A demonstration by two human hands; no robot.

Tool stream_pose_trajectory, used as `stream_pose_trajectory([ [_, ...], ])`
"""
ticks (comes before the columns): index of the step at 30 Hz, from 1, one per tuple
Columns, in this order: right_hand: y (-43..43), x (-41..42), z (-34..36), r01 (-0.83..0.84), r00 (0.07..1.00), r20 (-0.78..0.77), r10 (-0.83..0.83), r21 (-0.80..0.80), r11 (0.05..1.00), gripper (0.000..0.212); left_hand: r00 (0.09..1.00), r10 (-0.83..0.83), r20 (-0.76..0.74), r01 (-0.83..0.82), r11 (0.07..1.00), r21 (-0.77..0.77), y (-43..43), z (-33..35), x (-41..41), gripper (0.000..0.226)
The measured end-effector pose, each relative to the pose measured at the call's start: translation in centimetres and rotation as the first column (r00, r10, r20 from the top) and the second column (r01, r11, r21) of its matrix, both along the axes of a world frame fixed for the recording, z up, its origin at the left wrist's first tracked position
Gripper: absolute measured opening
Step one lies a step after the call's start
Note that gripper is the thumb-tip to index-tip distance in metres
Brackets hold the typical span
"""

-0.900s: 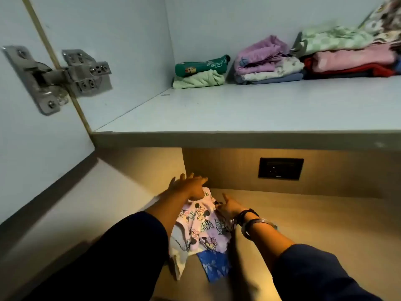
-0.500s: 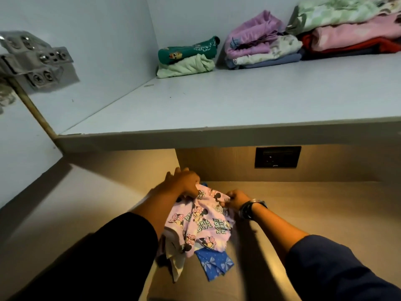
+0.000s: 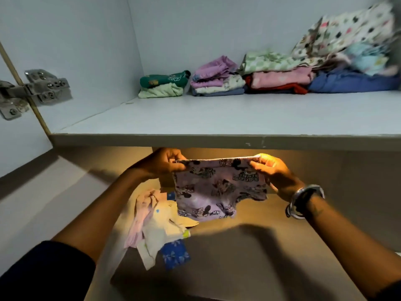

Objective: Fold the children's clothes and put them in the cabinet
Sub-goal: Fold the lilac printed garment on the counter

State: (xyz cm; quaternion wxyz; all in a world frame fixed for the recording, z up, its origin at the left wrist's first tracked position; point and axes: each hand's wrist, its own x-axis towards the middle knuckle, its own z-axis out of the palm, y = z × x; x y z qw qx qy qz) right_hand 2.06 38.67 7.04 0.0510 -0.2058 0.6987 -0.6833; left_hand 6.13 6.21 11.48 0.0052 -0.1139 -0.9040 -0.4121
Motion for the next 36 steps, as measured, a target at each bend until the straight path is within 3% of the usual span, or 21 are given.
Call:
stream_pose_trajectory([
  [2, 2.7, 1.0, 0.4, -0.086, 0.996, 0.014, 0.087, -0.03, 0.996, 0.013, 0.999, -0.034, 0.01, 0.033, 0.997, 0.076, 2.5, 0.2, 1.3, 0.025],
  [5, 6.5, 3.1, 0.8, -0.291, 0.947, 0.063, 0.314, -0.242, 0.926, 0.024, 0.996, -0.088, -0.001, 0.085, 0.967, 0.24, 5.8, 0.0, 3.3, 0.027],
  [7, 8.5, 4.7, 1.2, -0.429, 0.846, 0.124, 0.519, -0.421, 0.799, 0.032, 0.992, -0.124, -0.001, 0.117, 0.933, 0.341, 7.6, -0.3, 4.3, 0.025],
  [9, 9.2, 5.8, 1.0, -0.53, 0.666, 0.126, 0.735, -0.614, 0.585, 0.021, 0.98, -0.198, 0.03, 0.166, 0.885, 0.434, 9.8, -0.5, 4.6, 0.024],
  [10, 8.8, 6.1, 0.9, -0.527, 0.62, 0.128, 0.774, -0.663, 0.532, 0.022, 0.968, -0.242, 0.06, 0.185, 0.858, 0.48, 11.1, -0.7, 4.2, 0.023],
  [12, 7.4, 6.1, 0.9, -0.478, 0.71, 0.164, 0.685, -0.602, 0.64, 0.022, 0.93, -0.354, 0.094, 0.251, 0.802, 0.543, 14.0, -0.8, 3.3, 0.022],
  [14, 5.9, 5.9, 0.4, -0.345, 0.861, 0.16, 0.484, -0.515, 0.785, 0.023, 0.879, -0.471, 0.072, 0.337, 0.722, 0.604, 16.8, -1.3, 2.1, 0.028],
  [17, 4.9, 6.0, -0.2, -0.114, 0.981, 0.086, 0.176, -0.477, 0.871, 0.024, 0.892, -0.448, 0.054, 0.278, 0.638, 0.718, 18.9, -3.0, 0.0, 0.03],
  [20, 4.6, 6.2, -1.1, 0.009, 0.999, 0.044, 0.01, -0.425, 0.905, 0.022, 0.885, -0.463, 0.049, 0.27, 0.597, 0.756, 19.7, -4.3, -0.5, 0.039],
  [24, 4.5, 6.2, -1.8, -0.009, 0.99, 0.124, 0.072, -0.447, 0.894, 0.015, 0.928, -0.35, 0.131, 0.192, 0.747, 0.636, 19.7, -4.9, -0.8, 0.067],
  [28, 4.4, 5.6, -1.8, -0.12, 0.983, 0.095, 0.155, -0.303, 0.945, 0.009, 0.934, -0.283, 0.217, 0.1, 0.792, 0.602, 18.6, -5.1, -1.0, 0.09],
  [32, 4.3, 4.2, -1.6, -0.18, 0.976, 0.077, 0.206, -0.255, 0.95, 0.009, 0.873, -0.365, 0.324, 0.03, 0.702, 0.712, 17.9, -5.5, -1.1, 0.098],
  [34, 4.5, 3.2, -1.7, -0.058, 0.998, 0.016, 0.062, -0.185, 0.981, 0.017, 0.858, -0.396, 0.326, -0.022, 0.607, 0.794, 17.2, -6.0, -1.6, 0.106],
  [36, 4.9, 2.2, -1.8, 0.129, 0.989, -0.048, -0.138, -0.146, 0.981, 0.018, 0.827, -0.488, 0.279, 0.01, 0.509, 0.86, 16.8, -6.4, -1.6, 0.092],
])
